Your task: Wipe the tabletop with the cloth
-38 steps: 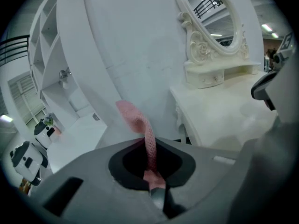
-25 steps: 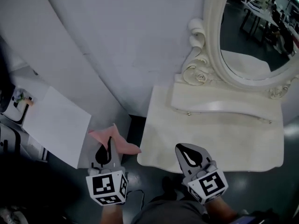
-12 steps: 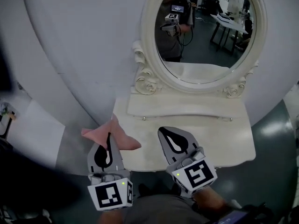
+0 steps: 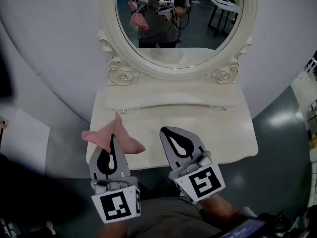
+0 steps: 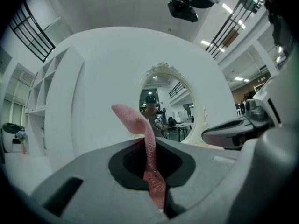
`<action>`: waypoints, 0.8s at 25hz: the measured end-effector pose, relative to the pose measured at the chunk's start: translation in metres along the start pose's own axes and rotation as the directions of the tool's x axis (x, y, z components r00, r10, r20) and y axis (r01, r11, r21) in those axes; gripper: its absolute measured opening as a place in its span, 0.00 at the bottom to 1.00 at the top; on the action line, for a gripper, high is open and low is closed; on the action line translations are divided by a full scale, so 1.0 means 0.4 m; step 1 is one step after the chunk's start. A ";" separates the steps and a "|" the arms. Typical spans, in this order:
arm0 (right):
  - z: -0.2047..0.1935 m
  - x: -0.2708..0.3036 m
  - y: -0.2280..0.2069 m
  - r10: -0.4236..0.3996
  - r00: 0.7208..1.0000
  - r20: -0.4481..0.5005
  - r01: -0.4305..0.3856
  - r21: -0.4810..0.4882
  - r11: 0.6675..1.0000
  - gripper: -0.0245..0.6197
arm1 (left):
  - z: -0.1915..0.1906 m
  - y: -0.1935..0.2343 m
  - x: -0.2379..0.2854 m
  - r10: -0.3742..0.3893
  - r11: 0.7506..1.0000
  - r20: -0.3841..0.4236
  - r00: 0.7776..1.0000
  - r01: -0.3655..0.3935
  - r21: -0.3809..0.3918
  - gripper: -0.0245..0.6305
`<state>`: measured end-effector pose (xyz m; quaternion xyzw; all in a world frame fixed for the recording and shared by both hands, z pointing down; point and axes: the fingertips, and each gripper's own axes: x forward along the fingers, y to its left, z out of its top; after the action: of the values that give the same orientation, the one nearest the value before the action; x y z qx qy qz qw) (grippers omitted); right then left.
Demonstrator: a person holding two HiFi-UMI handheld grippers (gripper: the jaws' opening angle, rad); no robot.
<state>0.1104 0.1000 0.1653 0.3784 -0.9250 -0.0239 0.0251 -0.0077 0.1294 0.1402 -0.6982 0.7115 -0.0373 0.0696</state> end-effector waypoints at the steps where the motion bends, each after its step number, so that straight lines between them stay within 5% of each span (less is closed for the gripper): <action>1: -0.003 -0.010 -0.009 -0.001 1.000 -0.001 0.001 0.004 1.000 0.06 | -0.001 -0.017 0.000 -0.004 1.000 -0.005 1.000 0.004 0.002 0.07; 20: -0.031 -0.071 -0.111 -0.027 1.000 0.003 0.027 0.029 0.999 0.06 | -0.012 -0.150 0.030 -0.045 0.999 -0.052 0.998 0.046 0.023 0.07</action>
<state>0.1624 0.0882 0.1741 0.3910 -0.9201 -0.0117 0.0177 0.0507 0.1158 0.1535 -0.7120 0.6966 -0.0657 0.0588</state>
